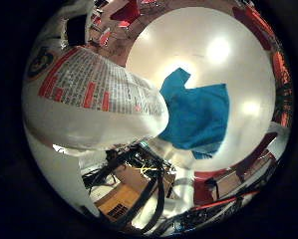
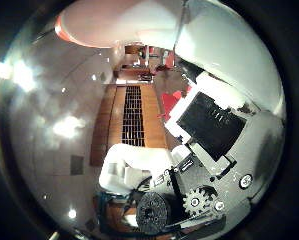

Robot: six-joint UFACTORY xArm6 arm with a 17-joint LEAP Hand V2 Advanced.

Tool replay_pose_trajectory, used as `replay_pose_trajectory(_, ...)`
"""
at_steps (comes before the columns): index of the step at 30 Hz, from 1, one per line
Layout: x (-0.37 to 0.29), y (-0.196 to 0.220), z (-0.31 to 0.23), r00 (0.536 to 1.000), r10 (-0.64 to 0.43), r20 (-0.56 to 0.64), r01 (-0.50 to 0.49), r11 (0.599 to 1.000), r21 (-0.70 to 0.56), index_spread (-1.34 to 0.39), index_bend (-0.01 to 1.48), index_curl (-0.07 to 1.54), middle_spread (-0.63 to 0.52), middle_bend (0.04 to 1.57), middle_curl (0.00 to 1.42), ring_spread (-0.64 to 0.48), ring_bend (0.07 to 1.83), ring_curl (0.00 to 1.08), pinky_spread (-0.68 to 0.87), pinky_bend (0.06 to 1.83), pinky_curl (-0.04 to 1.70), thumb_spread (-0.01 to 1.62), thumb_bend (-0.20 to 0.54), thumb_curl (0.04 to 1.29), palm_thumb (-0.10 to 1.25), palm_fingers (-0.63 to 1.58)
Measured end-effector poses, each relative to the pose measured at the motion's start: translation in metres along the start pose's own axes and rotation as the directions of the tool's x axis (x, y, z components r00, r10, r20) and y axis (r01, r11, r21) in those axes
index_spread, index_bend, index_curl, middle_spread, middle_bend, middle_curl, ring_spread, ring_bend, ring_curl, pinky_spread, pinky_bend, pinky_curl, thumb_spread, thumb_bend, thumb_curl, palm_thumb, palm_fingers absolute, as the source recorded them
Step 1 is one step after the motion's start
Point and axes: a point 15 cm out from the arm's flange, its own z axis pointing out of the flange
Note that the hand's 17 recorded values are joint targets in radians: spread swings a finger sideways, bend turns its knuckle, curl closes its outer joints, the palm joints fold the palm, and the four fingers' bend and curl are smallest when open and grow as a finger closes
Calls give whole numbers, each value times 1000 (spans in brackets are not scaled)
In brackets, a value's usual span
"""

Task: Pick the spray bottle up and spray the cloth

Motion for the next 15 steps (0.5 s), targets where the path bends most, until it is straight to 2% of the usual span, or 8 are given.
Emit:
replay_pose_trajectory(7, 16, 8, 67, 993, -99, 64, 98, 995, 18, -217, 1102, 784, -90, 1372, 607, -150, 1475, 571, -231, 1056, 1153, 833, -16, 855, 1037, 1196)
replay_pose_trajectory(15, 25, 2, 94, 986, -147, 74, 146, 989, 19, -216, 1105, 780, -91, 1368, 609, -148, 1480, 567, -233, 1054, 1156, 812, -16, 863, 1035, 1196)
